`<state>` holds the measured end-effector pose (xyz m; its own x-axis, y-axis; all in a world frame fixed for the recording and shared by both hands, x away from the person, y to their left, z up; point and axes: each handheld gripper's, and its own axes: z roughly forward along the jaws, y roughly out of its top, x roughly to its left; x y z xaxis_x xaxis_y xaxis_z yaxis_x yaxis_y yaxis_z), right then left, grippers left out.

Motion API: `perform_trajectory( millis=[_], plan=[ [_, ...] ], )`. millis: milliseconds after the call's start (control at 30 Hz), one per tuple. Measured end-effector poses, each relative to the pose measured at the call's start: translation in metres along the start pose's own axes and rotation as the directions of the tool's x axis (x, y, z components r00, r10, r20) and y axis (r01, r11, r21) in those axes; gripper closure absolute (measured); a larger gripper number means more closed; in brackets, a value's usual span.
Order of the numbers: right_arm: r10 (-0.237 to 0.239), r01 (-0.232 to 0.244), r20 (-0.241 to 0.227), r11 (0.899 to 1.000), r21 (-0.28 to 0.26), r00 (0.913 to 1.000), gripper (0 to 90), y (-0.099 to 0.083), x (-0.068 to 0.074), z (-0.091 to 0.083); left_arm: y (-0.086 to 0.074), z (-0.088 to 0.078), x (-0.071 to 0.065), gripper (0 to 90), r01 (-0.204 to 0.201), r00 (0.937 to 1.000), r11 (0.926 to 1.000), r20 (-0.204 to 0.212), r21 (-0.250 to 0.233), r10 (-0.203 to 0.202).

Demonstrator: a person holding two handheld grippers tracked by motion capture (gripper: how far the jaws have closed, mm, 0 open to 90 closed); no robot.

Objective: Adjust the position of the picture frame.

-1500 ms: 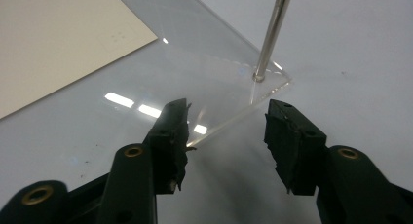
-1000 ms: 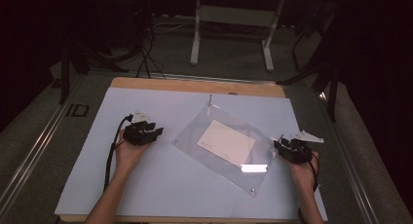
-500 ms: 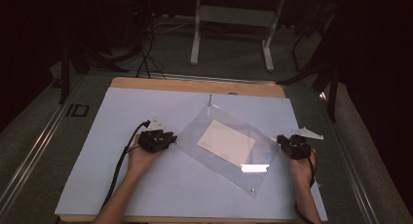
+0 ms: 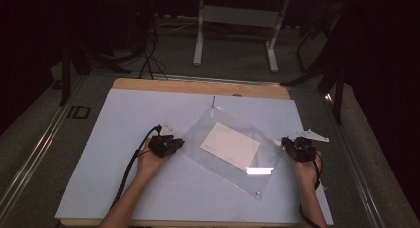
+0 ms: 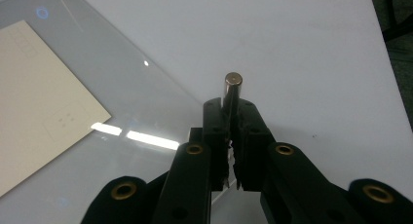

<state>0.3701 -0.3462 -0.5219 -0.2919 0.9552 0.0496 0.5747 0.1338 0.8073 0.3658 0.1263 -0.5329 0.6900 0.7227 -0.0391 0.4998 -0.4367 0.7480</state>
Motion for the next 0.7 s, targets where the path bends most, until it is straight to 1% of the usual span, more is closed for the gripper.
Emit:
perform_trajectory(
  millis=[33, 67, 100, 133, 200, 267, 300, 367, 400, 433, 500, 567, 667, 700],
  plan=[
    [0.002, -0.002, -0.001, 1.0, 0.0, 1.0, 85.1, 0.001, 0.0, 0.001, 0.0, 0.0, -0.001, 84.2, -0.001, 1.0, 1.0, -0.001, 0.0, 0.001],
    [0.004, -0.004, -0.002, 1.0, 0.002, 1.0, 85.1, 0.001, -0.001, 0.001, 0.0, -0.001, -0.003, 84.2, -0.003, 1.0, 1.0, 0.009, 0.006, 0.003],
    [0.005, -0.005, -0.001, 1.0, 0.002, 1.0, 85.1, 0.002, -0.002, 0.001, -0.001, -0.002, -0.004, 84.3, 0.0, 0.9998, 1.0, 0.021, 0.009, 0.0],
    [0.009, -0.009, -0.001, 1.0, 0.003, 1.0, 85.1, 0.002, -0.003, 0.002, -0.001, -0.003, -0.005, 84.3, -0.005, 0.9996, 0.9999, 0.029, 0.013, 0.004],
    [0.012, -0.012, -0.001, 1.0, 0.001, 0.9999, 85.1, 0.003, -0.005, 0.003, -0.003, -0.005, -0.01, 84.3, -0.014, 0.9982, 0.9997, 0.059, 0.021, 0.013],
    [0.014, -0.014, 0.005, 1.0, 0.002, 0.9999, 85.1, 0.004, -0.007, 0.004, -0.004, -0.007, -0.013, 84.4, -0.016, 0.9951, 0.9996, 0.098, 0.024, 0.013],
    [0.015, -0.015, 0.007, 1.0, 0.002, 0.9999, 85.1, 0.004, -0.007, 0.004, -0.005, -0.008, -0.015, 84.4, -0.028, 0.9921, 0.9993, 0.123, 0.027, 0.024],
    [0.017, -0.017, 0.007, 1.0, 0.001, 0.9998, 85.2, 0.005, -0.009, 0.005, -0.005, -0.008, -0.016, 84.3, -0.046, 0.9901, 0.9986, 0.134, 0.027, 0.042],
    [0.014, -0.014, 0.007, 1.0, 0.001, 0.9999, 85.2, 0.005, -0.009, 0.005, -0.004, -0.008, -0.014, 83.9, -0.033, 0.989, 0.9994, 0.145, 0.008, 0.032],
    [0.011, -0.011, 0.007, 1.0, 0.001, 0.9999, 85.2, 0.005, -0.009, 0.005, -0.002, -0.008, -0.012, 83.6, -0.018, 0.9894, 0.9996, 0.144, -0.02, 0.021],
    [0.009, -0.009, 0.006, 1.0, -0.005, 0.9999, 85.1, 0.004, -0.009, 0.005, 0.003, -0.008, -0.006, 77.6, 0.007, 0.9913, 0.9983, 0.132, -0.058, 0.001],
    [0.01, -0.01, 0.004, 1.0, -0.009, 0.9999, 85.1, 0.004, -0.009, 0.005, 0.014, -0.006, 0.0, 71.2, 0.008, 0.9954, 0.9965, 0.096, -0.083, 0.0],
    [0.009, -0.009, 0.004, 1.0, -0.013, 1.0, 85.0, 0.003, -0.009, 0.005, 0.028, 0.0, 0.007, 68.6, 0.012, 0.9966, 0.9936, 0.082, -0.112, -0.003],
    [0.01, -0.01, 0.003, 1.0, -0.015, 0.9999, 85.0, 0.003, -0.009, 0.005, 0.032, 0.003, 0.008, 67.8, 0.007, 0.9971, 0.993, 0.076, -0.118, 0.002]
  ],
)
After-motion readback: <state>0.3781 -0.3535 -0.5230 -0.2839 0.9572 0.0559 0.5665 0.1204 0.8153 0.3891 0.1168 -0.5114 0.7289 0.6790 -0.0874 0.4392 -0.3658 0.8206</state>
